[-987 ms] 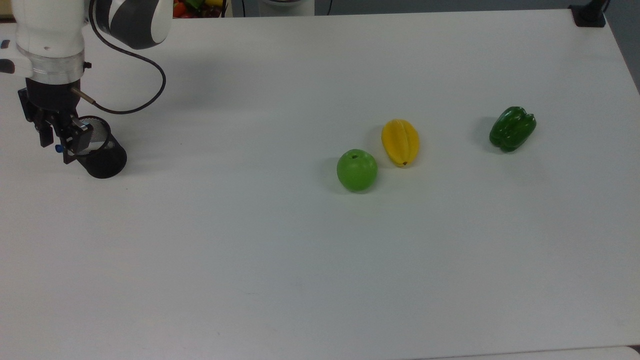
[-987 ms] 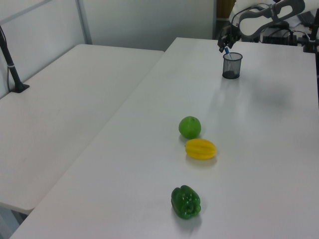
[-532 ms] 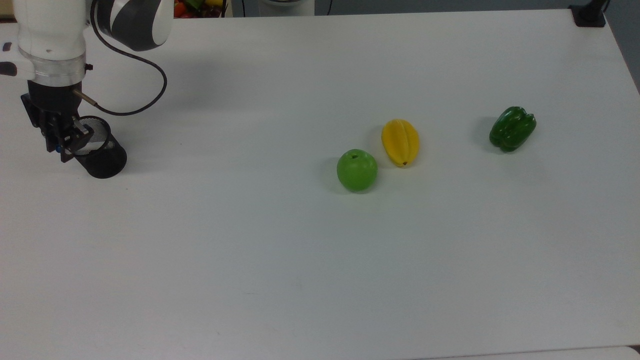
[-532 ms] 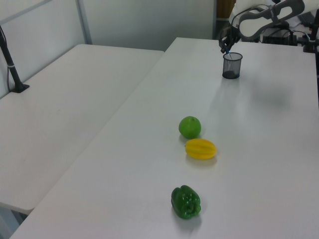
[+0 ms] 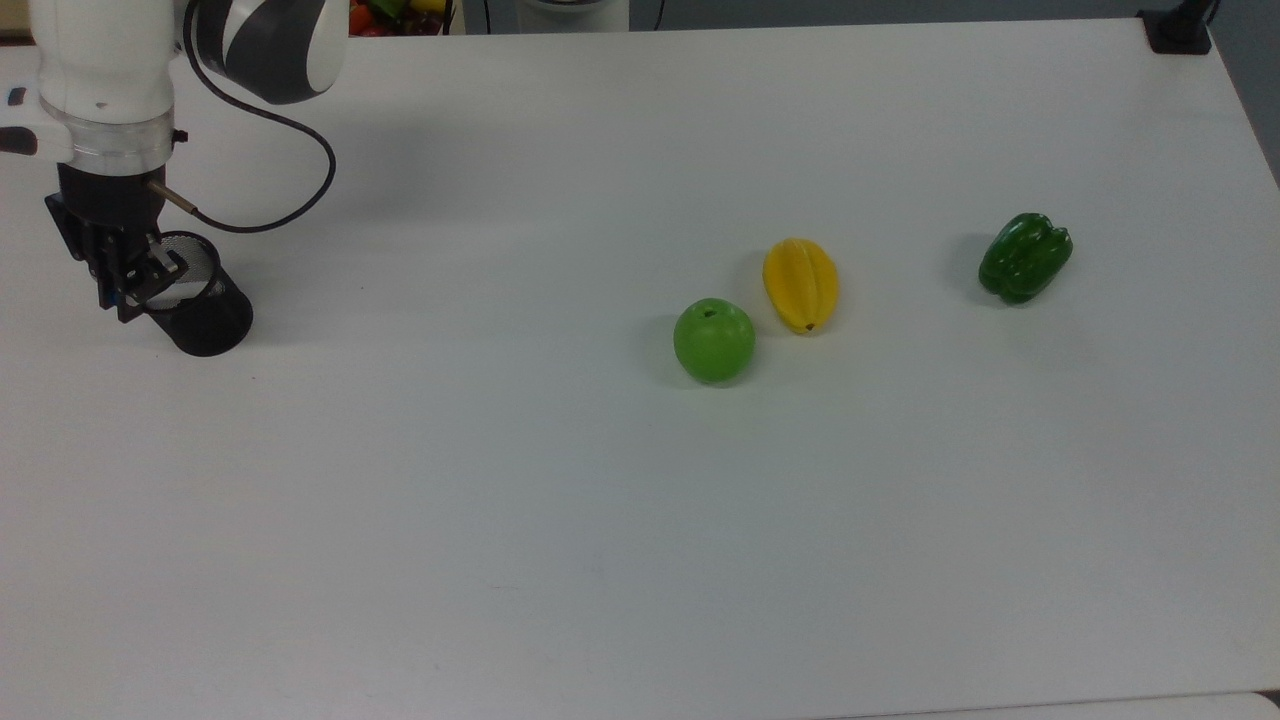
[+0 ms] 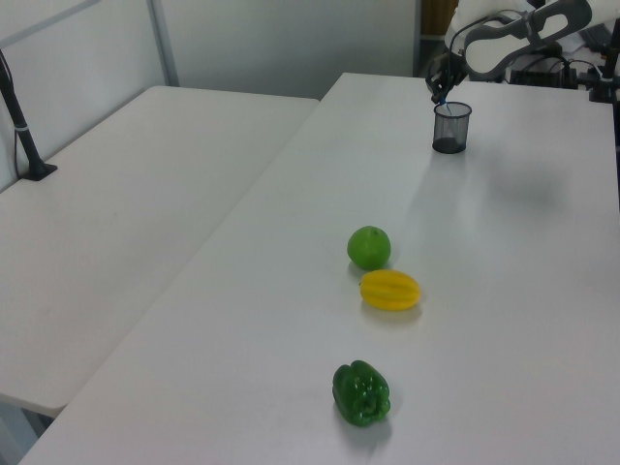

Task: Take marker pen
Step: 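Lift the marker up out of the pen cup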

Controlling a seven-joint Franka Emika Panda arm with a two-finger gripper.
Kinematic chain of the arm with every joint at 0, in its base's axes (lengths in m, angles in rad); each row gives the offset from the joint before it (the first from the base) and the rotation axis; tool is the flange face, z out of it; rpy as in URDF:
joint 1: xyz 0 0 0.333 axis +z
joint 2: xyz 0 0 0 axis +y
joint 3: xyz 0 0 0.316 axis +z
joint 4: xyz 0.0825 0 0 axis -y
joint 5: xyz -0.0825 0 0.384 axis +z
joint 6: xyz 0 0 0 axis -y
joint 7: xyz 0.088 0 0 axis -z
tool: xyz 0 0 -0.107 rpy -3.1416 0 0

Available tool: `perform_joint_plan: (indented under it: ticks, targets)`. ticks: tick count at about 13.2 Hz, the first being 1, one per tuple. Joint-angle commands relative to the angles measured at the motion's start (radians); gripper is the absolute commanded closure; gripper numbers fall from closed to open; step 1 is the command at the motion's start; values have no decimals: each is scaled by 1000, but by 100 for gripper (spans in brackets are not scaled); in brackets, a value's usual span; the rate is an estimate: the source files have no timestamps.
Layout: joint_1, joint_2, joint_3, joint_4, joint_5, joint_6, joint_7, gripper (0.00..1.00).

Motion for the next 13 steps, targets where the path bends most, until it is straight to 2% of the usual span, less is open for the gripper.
perform_joint_plan:
  ticks: [1, 4, 6, 11, 13]
  targets:
    - [3, -33, -1, -27, -28, 18, 25, 100]
    - [4, -93, 0, -36, -25, 10, 27, 100]
    - [12, -168, 2, -50, -19, 1, 27, 100]
    - [28, -278, 12, -47, -2, -125, 24, 100]
    - [64, -335, 14, -39, 58, -210, 21, 100]
